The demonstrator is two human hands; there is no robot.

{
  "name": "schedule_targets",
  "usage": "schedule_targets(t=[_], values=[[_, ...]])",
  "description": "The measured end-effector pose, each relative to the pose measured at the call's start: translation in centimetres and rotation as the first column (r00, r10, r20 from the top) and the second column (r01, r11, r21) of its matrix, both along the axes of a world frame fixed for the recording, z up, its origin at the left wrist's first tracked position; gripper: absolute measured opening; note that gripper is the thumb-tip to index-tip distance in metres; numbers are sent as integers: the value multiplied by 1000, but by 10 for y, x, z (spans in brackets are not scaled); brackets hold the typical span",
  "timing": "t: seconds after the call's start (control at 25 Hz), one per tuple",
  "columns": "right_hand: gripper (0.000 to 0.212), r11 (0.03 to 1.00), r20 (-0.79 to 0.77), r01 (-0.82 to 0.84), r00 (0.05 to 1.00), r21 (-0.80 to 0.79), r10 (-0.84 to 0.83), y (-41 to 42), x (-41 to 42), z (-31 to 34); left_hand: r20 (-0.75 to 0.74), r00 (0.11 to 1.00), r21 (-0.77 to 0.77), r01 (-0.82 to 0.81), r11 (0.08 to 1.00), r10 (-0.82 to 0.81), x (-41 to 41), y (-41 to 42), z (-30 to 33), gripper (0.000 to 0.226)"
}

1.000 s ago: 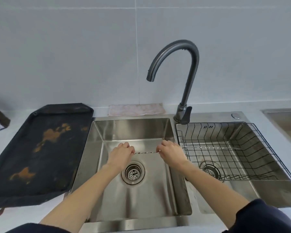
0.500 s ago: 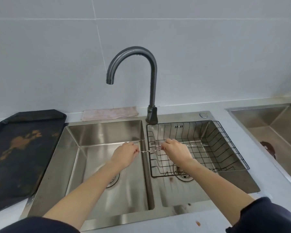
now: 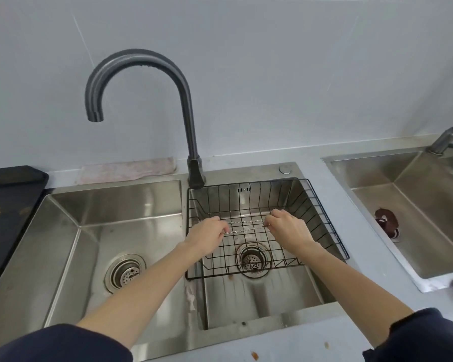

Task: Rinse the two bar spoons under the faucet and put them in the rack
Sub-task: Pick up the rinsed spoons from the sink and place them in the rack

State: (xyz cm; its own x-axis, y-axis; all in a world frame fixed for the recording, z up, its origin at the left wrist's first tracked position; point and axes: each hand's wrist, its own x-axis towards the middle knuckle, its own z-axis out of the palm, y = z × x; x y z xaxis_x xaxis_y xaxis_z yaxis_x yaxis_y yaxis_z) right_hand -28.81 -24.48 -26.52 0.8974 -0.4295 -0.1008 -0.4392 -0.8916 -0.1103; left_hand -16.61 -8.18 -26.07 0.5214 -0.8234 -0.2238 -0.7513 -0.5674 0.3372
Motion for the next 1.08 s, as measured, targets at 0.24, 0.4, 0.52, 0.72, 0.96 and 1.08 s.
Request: schedule_targets(t=[0.24, 0.4, 0.52, 0.72, 0.96, 1.08], values=[[25, 997, -138, 16, 990, 75, -6, -27, -4, -28, -80, 997, 100, 8, 995, 0, 2, -31, -31, 31], [28, 994, -236, -31, 970, 101, 54, -28, 1, -44, -114, 993, 194, 15, 981, 7, 5, -34, -58, 31], [27, 992, -275, -49, 958, 117, 80, -31, 5, -52, -133, 991, 235, 23, 972, 8, 6, -37, -71, 30], [25, 990, -308, -66, 946, 122, 101, -33, 9, -57, -146, 989, 235, 7, 972, 28, 7, -39, -79, 28], [25, 990, -316, -28, 946, 140, 72, -32, 10, -57, -147, 989, 229, 0, 973, 35, 5, -38, -79, 28], [25, 990, -287, -21, 956, 141, 61, -27, 10, -51, -135, 990, 197, -3, 980, 30, 6, -35, -72, 28]])
